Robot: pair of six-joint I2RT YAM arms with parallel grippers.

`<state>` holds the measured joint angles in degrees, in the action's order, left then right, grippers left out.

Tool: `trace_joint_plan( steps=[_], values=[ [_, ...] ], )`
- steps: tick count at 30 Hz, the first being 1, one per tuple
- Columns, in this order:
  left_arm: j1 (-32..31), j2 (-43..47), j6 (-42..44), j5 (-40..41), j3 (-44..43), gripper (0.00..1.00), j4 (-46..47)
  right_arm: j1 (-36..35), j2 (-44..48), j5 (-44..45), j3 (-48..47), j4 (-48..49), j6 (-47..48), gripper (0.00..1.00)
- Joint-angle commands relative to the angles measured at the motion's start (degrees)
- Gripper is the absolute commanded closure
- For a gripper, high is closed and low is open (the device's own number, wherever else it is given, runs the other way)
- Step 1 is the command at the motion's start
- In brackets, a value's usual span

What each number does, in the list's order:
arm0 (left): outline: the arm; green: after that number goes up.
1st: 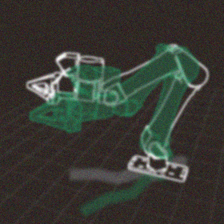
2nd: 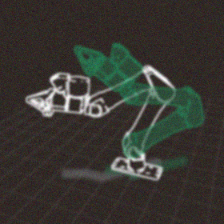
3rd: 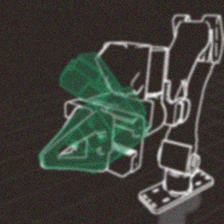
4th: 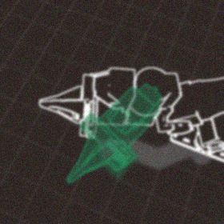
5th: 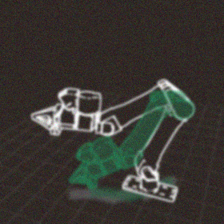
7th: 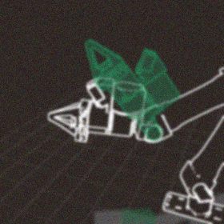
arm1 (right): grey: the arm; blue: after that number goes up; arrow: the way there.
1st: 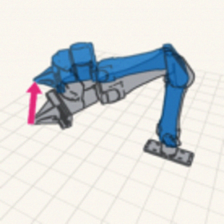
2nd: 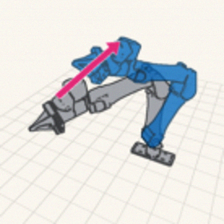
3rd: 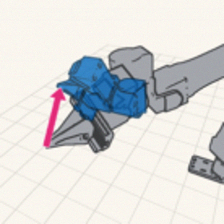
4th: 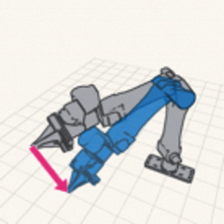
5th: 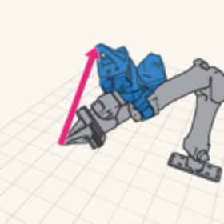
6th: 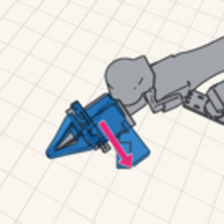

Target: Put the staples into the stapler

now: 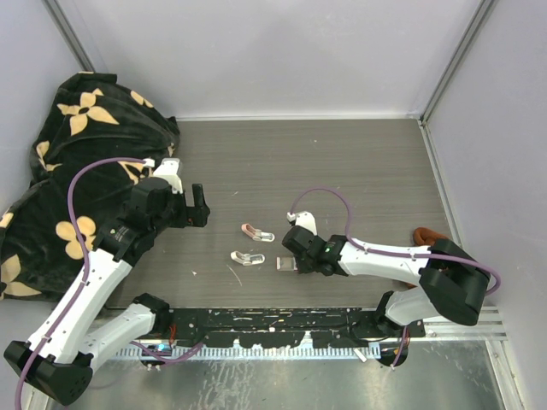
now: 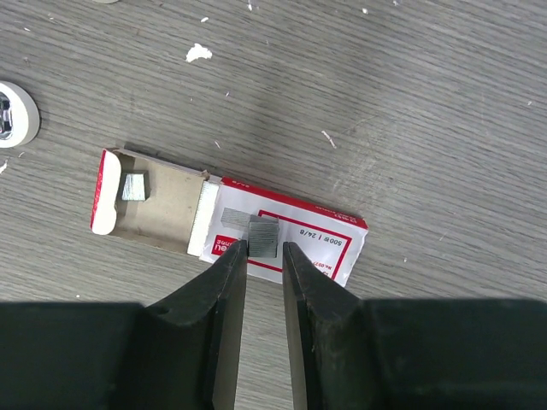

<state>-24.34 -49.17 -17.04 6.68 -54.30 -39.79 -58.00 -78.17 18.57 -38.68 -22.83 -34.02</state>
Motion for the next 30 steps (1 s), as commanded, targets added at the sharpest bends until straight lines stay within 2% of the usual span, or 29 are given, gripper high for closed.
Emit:
trace_joint_plan(
  steps=[1,5,12,20,26,30],
  values=[
    [0.3,0.3,0.5,-0.2,-0.2,0.02,1.0,0.2,-0.6,1.8,0.0,2.6,-1.1,0.71],
    [0.3,0.4,0.6,-0.2,-0.1,0.02,1.0,0.1,-0.8,2.2,-0.1,2.9,-1.2,0.72],
    [0.3,0.9,0.5,-0.6,0.1,0.02,0.8,0.1,-0.7,3.1,-0.6,2.7,-1.1,0.79],
    [0.3,-0.4,-0.8,-6.7,0.9,0.02,2.2,0.1,3.1,1.6,-0.6,2.3,1.9,0.83],
    [0.3,-0.1,-5.6,-10.8,4.3,0.02,3.3,0.2,6.7,0.1,-0.2,2.5,5.5,0.83],
    [0.3,1.8,-11.8,-13.4,10.8,0.02,7.7,0.1,8.8,-1.2,-0.2,3.1,8.6,0.83]
  ],
)
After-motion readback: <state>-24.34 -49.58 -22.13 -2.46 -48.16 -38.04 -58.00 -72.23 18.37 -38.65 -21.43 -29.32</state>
